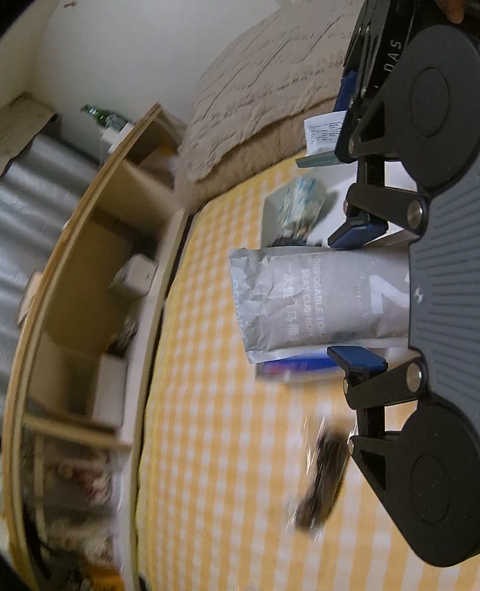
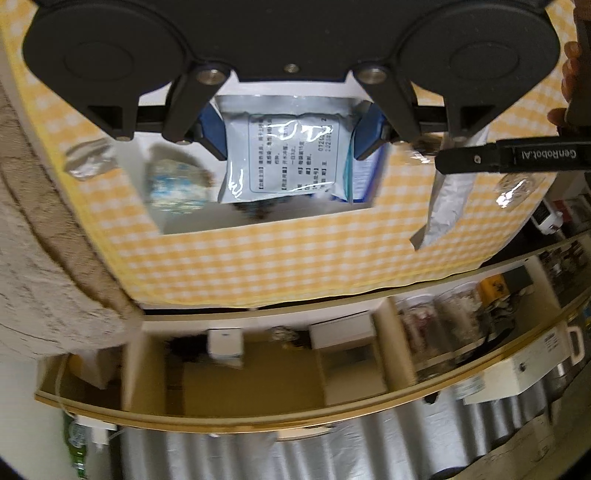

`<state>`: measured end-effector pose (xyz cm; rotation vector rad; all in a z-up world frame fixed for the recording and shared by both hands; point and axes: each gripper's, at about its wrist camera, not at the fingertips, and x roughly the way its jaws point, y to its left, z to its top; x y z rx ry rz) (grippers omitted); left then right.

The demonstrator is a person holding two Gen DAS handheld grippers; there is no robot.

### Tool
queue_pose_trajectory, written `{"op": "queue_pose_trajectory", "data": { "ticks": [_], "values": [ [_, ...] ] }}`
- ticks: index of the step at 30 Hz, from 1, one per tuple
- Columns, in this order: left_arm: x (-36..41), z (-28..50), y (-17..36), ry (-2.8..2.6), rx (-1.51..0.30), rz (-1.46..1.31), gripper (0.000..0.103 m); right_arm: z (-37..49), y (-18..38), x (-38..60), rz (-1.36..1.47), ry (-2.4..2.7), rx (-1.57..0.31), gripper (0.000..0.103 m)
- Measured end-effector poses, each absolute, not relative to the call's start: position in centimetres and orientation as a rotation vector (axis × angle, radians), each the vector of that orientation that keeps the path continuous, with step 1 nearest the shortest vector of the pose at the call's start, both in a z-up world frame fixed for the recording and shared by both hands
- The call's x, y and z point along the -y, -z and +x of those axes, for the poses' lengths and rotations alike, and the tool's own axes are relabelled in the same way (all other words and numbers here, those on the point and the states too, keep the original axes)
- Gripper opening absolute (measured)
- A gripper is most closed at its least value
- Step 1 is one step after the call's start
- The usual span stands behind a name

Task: Organize soft objects
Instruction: 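Carry the grey packet with the left gripper while the right gripper carries the wipe packet to the box, then open both grippers to release the grey packet and wipe packet in the box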

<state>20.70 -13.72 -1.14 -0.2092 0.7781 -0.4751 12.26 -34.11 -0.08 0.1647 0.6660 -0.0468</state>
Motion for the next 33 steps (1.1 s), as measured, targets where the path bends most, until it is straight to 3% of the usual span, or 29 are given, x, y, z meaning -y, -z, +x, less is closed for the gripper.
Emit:
{"op": "queue_pose_trajectory", "data": {
  "ticks": [16, 24, 26, 28, 30, 32, 33],
  "values": [
    [26.4, 22.2, 9.3, 0.584, -1.021, -0.335, 0.057, 10.7, 4.5, 43.9, 0.186, 0.105, -0.752, 0.073],
    [27.7, 23.6, 12.2, 0.468, -1.073, -0.29, 0.058, 11.4, 7.1, 44.3, 0.185, 0.069, -0.814, 0.073],
    [27.5, 23.7, 12.6, 0.447, -1.083, -0.269, 0.065, 11.7, 7.7, 44.2, 0.18, 0.056, -0.83, 0.073],
    [27.6, 23.9, 12.9, 0.433, -1.09, -0.26, 0.079, 12.0, 8.4, 44.0, 0.177, 0.042, -0.844, 0.074],
    [27.4, 24.0, 13.0, 0.431, -1.095, -0.276, 0.082, 12.1, 8.9, 43.8, 0.17, 0.037, -0.862, 0.081],
    [27.2, 24.0, 12.9, 0.437, -1.097, -0.289, 0.082, 12.1, 9.3, 43.6, 0.149, 0.05, -0.883, 0.098],
    [27.3, 23.9, 12.8, 0.442, -1.097, -0.287, 0.082, 12.0, 9.4, 43.5, 0.141, 0.055, -0.892, 0.1]
  ]
}}
